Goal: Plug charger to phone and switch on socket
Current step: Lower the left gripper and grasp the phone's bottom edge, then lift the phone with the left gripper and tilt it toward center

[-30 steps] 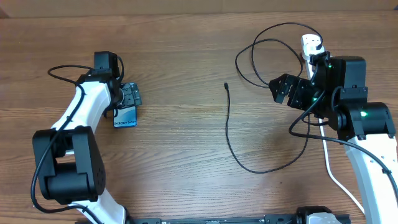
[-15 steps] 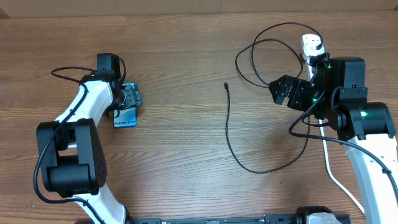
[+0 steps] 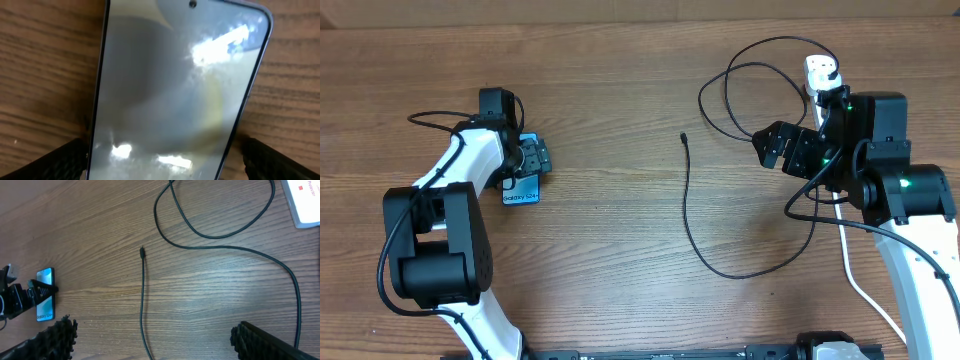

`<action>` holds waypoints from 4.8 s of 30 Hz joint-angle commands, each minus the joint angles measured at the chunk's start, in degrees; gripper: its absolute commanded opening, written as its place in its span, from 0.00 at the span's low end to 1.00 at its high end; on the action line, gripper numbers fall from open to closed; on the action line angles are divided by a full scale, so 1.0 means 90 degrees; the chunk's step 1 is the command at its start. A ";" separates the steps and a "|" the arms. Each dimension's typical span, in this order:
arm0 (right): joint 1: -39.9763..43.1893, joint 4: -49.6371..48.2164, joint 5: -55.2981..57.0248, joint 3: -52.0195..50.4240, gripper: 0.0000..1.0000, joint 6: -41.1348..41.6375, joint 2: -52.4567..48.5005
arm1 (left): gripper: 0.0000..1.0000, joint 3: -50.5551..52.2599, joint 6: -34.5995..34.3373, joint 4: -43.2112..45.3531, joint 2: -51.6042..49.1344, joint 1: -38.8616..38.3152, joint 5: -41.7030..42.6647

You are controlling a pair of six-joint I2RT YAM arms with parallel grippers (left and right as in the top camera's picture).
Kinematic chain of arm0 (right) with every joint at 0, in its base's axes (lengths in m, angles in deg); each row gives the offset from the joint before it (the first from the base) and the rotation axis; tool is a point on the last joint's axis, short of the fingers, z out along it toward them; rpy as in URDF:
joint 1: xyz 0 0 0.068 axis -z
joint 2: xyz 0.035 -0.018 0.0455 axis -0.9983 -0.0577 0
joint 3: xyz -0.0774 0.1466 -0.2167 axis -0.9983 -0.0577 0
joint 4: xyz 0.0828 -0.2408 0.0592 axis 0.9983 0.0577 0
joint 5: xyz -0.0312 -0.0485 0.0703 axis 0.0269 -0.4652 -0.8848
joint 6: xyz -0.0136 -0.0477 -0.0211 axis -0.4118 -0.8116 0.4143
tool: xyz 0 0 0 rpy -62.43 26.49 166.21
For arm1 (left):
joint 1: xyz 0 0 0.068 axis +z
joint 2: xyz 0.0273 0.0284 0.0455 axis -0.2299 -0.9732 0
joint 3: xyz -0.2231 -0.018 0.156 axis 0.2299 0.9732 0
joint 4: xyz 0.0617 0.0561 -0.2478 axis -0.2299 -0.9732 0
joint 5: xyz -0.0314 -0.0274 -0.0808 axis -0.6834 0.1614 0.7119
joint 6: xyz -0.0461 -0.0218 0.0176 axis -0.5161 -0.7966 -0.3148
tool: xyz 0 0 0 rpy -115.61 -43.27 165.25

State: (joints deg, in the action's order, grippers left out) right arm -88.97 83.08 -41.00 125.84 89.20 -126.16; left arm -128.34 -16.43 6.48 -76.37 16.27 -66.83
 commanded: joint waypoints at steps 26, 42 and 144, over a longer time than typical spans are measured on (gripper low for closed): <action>0.0012 0.0041 -0.0053 0.0134 1.00 -0.0007 0.0010 | 0.84 -0.0090 -0.0112 -0.0051 -0.0158 -0.0044 -0.0063; 0.0012 0.0041 -0.0053 0.0134 1.00 -0.0007 0.0010 | 0.65 -0.0090 -0.0112 -0.0102 -0.0158 -0.0044 -0.0063; 0.0012 0.0029 -0.0061 0.0134 1.00 0.0204 -0.0126 | 0.04 -0.2890 -0.3908 -0.2856 -0.0129 -0.0049 0.2397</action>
State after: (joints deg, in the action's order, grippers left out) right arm -88.97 83.49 -41.02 125.84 89.49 -127.23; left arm -152.55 -43.84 -18.50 -77.48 16.25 -48.78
